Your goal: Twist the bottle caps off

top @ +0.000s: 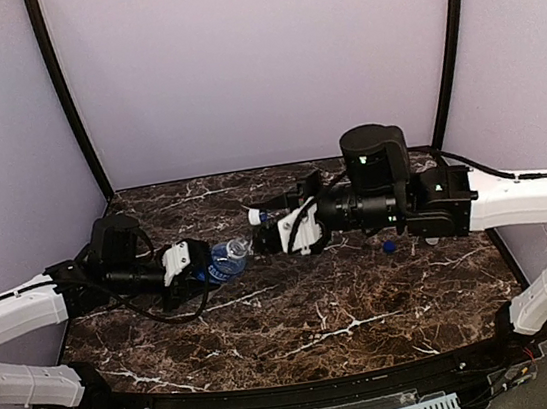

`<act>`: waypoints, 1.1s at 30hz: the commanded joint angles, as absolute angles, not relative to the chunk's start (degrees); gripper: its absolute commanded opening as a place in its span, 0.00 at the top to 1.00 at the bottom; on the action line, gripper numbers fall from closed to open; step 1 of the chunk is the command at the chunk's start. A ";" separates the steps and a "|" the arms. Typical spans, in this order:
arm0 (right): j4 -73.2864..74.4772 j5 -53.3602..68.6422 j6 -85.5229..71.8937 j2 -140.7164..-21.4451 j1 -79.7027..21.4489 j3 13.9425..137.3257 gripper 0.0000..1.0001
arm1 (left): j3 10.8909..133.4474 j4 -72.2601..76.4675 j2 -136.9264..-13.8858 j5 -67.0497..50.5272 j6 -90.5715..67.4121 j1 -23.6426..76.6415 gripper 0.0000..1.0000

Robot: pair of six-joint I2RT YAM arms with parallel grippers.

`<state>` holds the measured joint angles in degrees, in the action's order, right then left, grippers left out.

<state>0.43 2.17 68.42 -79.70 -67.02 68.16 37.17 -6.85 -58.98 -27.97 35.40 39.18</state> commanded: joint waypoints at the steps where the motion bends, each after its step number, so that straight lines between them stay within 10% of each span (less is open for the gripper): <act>1: 10.56 0.30 30.43 -83.08 -56.82 78.85 1.00 | 33.97 3.24 -56.81 -20.27 29.60 39.45 0.81; 11: 50.81 6.82 -6.78 -107.10 -41.50 95.81 1.00 | 29.36 13.16 -53.67 -7.56 23.61 39.16 0.78; 33: 59.06 1.42 -7.21 -126.82 -41.28 100.66 0.94 | 28.78 15.11 -53.70 -9.45 24.98 39.03 0.76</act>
